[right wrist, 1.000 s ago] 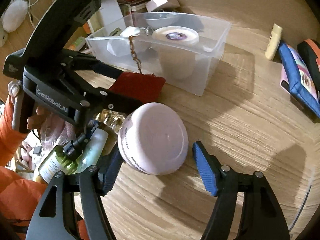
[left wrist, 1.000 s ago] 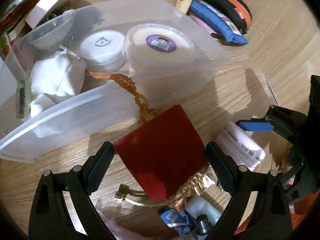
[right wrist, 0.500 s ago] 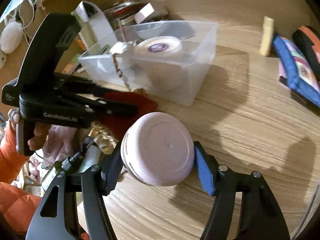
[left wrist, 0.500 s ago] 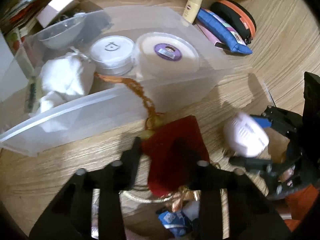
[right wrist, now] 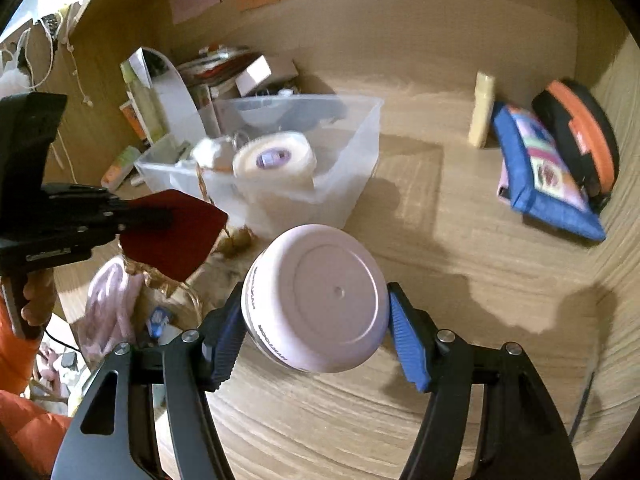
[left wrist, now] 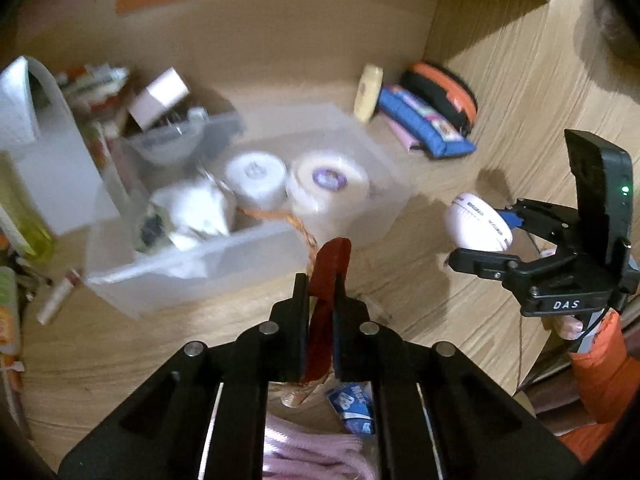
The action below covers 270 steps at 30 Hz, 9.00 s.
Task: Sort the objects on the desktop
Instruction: 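Grasp the red velvet pouch with the left gripper while the right lifts the pink container, then lower the red pouch and pink container into the clear box and release both, then move the left gripper to the bagged pink rope and close on it, then lift the pink rope with the left gripper while the right grasps the small tile, then lower the pink rope and tile into the clear box and release both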
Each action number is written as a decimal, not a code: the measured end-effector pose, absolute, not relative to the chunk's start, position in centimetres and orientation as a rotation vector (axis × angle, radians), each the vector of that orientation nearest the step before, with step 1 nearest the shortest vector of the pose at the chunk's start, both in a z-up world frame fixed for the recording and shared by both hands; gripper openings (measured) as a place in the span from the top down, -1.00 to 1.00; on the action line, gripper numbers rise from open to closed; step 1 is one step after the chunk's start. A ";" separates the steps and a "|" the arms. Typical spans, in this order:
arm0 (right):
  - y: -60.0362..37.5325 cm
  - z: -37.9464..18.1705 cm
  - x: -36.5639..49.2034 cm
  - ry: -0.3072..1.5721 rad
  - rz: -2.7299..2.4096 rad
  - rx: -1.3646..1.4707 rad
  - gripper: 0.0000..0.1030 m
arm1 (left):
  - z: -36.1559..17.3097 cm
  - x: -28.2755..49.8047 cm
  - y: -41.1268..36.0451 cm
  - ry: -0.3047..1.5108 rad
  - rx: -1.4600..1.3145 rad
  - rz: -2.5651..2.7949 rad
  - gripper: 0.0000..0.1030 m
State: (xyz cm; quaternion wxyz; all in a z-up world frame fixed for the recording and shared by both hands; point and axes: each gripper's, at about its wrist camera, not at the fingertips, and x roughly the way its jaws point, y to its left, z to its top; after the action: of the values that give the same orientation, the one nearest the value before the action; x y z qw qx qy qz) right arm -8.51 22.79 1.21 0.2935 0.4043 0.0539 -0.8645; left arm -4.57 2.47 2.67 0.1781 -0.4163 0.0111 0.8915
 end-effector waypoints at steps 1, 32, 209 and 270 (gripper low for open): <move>22.8 1.7 -8.4 0.146 -2.310 1.064 -0.22 | 3.3 -4.4 2.1 0.031 -1.152 2.543 0.84; 9.8 4.3 -15.3 0.287 -2.249 1.019 -0.22 | 4.1 -13.1 -7.8 -0.295 -1.029 2.699 0.84; 17.8 6.4 -10.5 0.173 -2.454 0.840 0.56 | 8.8 -4.6 -3.6 -0.065 -0.799 2.758 -0.26; 17.2 5.8 -13.8 0.269 -2.499 0.946 0.04 | 6.1 -9.0 0.3 0.171 -0.900 2.833 -0.65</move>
State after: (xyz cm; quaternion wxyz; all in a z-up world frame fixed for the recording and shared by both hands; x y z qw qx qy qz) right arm -13.79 17.16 5.83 0.2262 0.3433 0.0976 -0.9063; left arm -9.04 0.33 6.06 0.0821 -0.3014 0.0573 0.9482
